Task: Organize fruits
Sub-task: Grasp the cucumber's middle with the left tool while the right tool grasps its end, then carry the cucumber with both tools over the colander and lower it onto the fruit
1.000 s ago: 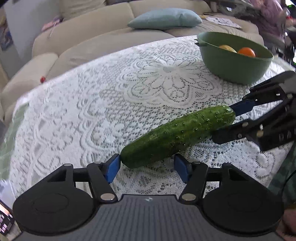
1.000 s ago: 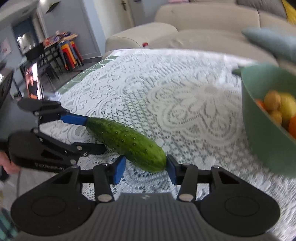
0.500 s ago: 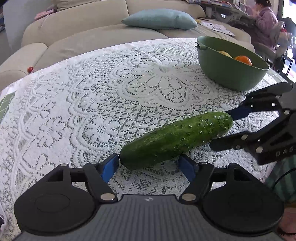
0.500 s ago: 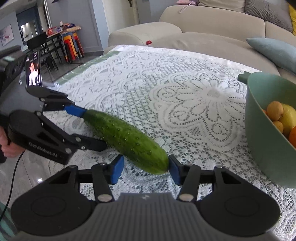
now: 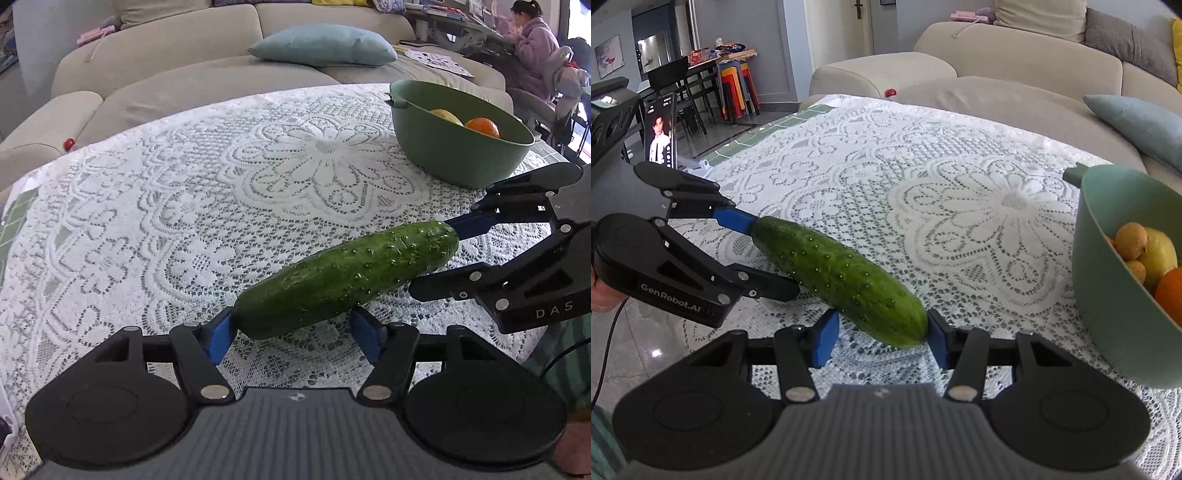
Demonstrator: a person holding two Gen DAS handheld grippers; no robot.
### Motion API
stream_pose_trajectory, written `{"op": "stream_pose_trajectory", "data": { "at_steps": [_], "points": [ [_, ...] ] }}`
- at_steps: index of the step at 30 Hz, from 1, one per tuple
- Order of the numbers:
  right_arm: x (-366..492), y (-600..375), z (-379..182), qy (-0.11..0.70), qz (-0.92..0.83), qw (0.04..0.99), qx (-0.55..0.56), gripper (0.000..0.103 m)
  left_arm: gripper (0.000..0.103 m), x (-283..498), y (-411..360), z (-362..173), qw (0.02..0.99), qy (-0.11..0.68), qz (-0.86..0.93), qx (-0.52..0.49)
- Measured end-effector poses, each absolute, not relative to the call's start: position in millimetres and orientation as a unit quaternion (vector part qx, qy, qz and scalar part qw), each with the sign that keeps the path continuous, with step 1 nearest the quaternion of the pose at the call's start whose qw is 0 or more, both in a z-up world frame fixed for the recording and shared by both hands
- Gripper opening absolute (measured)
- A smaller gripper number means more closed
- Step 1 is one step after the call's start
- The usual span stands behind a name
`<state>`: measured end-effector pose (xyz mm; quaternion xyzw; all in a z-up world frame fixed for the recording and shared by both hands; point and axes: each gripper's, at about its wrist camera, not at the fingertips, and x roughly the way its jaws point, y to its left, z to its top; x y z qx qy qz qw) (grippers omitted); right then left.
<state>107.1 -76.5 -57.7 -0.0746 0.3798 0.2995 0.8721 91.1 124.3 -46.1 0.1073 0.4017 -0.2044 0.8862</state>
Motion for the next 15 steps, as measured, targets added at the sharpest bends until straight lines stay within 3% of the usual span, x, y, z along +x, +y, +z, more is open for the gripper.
{"op": "stream_pose_trajectory", "data": {
  "at_steps": [15],
  "points": [
    [103,-104,-16,0.34,0.324,0.878,-0.088,0.049,0.077,76,110,-12,0.912,0.346,-0.2,0.089]
  ]
}}
